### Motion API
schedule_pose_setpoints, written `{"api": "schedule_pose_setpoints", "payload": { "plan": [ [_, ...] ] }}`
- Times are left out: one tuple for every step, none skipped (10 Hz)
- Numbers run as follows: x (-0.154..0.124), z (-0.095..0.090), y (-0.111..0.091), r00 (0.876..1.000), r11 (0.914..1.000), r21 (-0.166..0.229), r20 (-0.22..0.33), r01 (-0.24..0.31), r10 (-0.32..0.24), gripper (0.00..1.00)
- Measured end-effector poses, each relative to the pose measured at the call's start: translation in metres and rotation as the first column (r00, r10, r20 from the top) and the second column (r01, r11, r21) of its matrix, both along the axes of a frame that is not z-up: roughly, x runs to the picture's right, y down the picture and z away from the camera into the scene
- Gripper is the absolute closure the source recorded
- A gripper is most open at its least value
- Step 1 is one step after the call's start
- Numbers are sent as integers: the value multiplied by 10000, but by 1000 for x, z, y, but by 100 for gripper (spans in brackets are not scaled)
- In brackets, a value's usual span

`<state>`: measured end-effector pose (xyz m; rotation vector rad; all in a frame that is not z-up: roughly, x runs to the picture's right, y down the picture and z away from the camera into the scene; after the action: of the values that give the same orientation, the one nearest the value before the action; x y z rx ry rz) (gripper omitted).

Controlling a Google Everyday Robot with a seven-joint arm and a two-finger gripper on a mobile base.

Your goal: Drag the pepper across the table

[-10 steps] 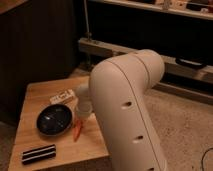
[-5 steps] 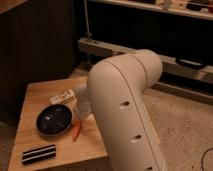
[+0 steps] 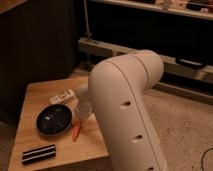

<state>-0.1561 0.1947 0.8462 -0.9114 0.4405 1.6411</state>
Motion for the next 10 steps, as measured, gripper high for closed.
{"api": "schedule_pose_setpoints", "payload": {
  "plan": [
    [13, -3, 2, 10000, 10000, -14, -33, -50, 50, 91],
    [24, -6, 3, 9999, 9999, 15, -60, -122, 122, 91],
    [37, -8, 3, 9997, 9997, 78, -122, -212, 213, 91],
    [43, -7, 3, 9995, 9996, 100, -155, -257, 258, 91],
    [52, -6, 3, 9992, 9993, 109, -214, -348, 351, 91],
    [60, -5, 3, 9985, 9988, 103, -267, -476, 479, 91],
    [68, -2, 4, 9975, 9979, 86, -298, -636, 638, 91],
    [70, -1, 4, 9970, 9974, 67, -285, -715, 717, 91],
    [73, 1, 5, 9959, 9963, 24, -293, -857, 858, 91],
    [78, 3, 6, 9949, 9953, 26, -280, -964, 965, 91]
  ]
}}
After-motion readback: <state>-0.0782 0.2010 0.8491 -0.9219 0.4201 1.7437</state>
